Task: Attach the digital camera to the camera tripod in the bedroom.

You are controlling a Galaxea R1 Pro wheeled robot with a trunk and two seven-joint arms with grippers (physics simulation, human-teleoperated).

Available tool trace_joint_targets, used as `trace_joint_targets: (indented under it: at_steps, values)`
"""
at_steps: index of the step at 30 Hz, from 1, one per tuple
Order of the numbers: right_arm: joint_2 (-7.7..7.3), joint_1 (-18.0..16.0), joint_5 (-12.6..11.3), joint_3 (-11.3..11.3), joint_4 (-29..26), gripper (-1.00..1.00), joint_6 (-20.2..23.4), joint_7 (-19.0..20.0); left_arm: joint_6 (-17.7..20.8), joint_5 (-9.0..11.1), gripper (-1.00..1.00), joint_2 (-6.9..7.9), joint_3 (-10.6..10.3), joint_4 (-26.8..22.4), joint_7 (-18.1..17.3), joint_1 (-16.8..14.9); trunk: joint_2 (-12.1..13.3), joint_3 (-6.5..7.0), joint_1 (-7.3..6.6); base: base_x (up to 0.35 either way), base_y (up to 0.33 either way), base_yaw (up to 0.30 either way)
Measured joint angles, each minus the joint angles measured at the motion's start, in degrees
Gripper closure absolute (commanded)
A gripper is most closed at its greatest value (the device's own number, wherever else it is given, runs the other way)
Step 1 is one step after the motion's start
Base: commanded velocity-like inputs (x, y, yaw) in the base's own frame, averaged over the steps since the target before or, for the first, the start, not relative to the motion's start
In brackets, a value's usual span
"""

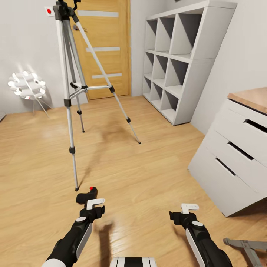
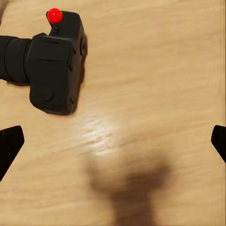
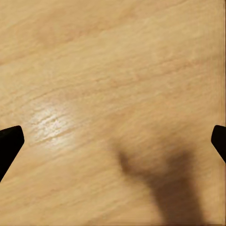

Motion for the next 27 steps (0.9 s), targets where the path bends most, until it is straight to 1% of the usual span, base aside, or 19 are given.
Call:
trace_joint_targets:
  at_steps: [8, 21, 27]
  values:
    - [0.03, -0.01, 0.01, 0.03, 0.01, -1.00, -0.04, 0.02, 0.05, -0.04, -1.00, 0.03, 0.05, -0.05, 0.42, 0.01, 0.00, 0.00, 0.00, 0.000, 0.000, -0.062]
    - [0.20, -0.01, -0.17, 0.03, 0.04, -1.00, -0.17, 0.11, 0.17, 0.02, -1.00, 0.09, 0.28, 0.67, 0.81, 0.01, 0.00, 0.00, 0.00, 0.000, 0.000, -0.007]
    - [0.19, -0.01, -0.26, 0.01, 0.04, -1.00, -0.19, 0.11, 0.18, 0.08, -1.00, 0.39, 0.49, 0.87, 0.89, 0.01, 0.00, 0.00, 0.00, 0.000, 0.000, 0.000]
